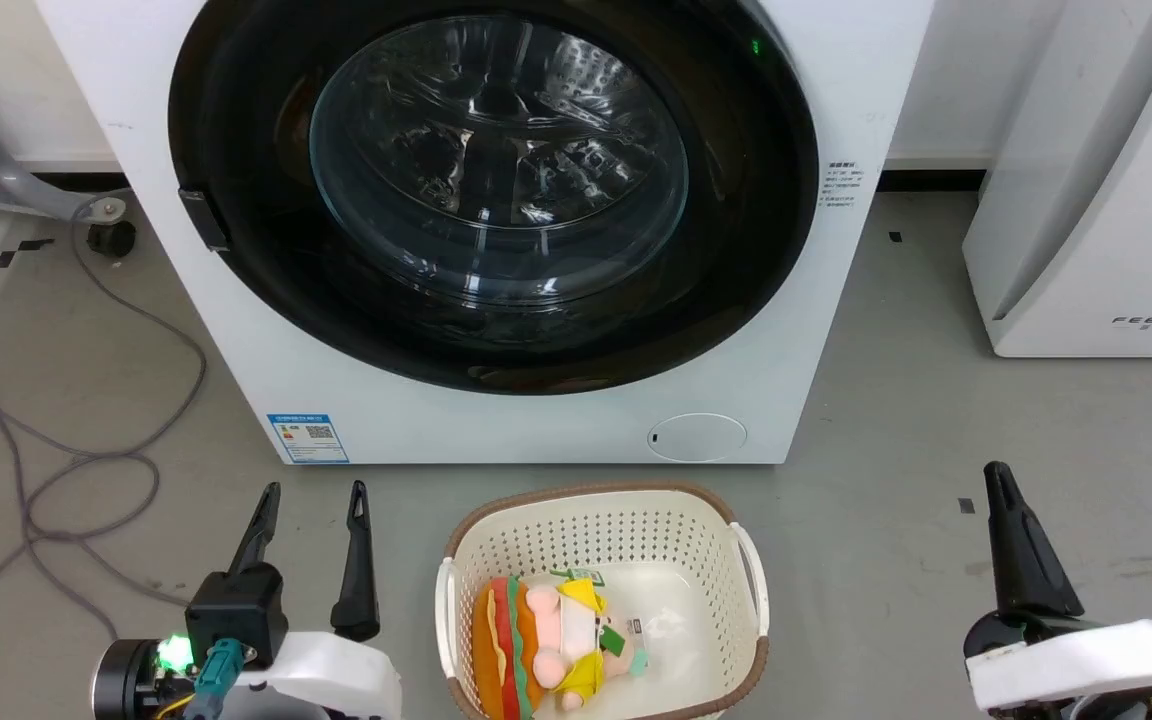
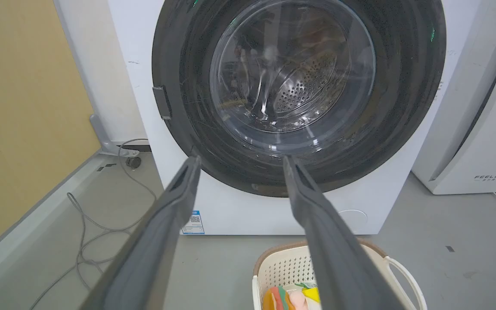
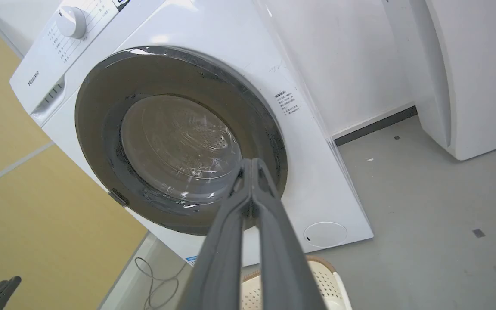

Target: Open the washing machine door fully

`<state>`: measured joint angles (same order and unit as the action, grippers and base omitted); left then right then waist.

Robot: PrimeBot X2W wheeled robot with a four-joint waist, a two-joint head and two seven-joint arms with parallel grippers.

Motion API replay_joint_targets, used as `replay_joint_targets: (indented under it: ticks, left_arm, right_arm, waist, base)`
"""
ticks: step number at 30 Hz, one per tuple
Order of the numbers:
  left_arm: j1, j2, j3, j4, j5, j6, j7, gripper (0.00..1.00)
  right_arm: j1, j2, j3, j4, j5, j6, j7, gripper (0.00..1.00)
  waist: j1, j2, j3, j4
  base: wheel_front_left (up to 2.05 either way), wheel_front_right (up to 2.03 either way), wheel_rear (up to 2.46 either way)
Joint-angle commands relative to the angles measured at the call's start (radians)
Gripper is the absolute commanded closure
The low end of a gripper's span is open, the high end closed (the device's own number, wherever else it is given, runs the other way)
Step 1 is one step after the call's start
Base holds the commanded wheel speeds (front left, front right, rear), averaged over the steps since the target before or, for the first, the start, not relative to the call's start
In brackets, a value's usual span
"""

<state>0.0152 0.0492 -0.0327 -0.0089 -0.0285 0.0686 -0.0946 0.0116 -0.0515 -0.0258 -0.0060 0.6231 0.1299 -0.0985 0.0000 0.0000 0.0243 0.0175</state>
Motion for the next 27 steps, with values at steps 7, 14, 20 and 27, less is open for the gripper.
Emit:
replay_joint_targets:
  ticks: [7,14,20,27]
  left_arm:
    - [-0.023,0.001,-0.006,-0.012,-0.007,0.015,-0.024,0.0]
    - [-0.033,0.001,-0.012,-0.018,-0.008,0.023,-0.038,0.0]
    - [-0.047,0.001,-0.018,-0.024,-0.009,0.029,-0.051,0.0]
    - [-0.075,0.001,-0.027,-0.031,-0.01,0.033,-0.066,0.0]
  right_arm:
    - [-0.024,0.001,0.027,0.011,0.298,0.0,-0.014,1.0]
    - [-0.051,0.001,-0.003,0.046,0.534,0.0,0.054,1.0]
    - [-0.109,0.001,-0.06,0.095,0.66,0.001,0.108,1.0]
    - [-0.211,-0.002,-0.124,0.156,0.726,0.001,0.159,1.0]
  waist:
    - [0.0,0.0,0.008,0.006]
    - [0.0,0.0,0.024,0.013]
    - [0.0,0.0,0.049,0.021]
    - [0.0,0.0,0.087,0.038]
  base:
    - [0.0,0.0,0.0]
    - [0.0,0.0,0.0]
    - [0.0,0.0,0.0]
    - [0.0,0.0,0.0]
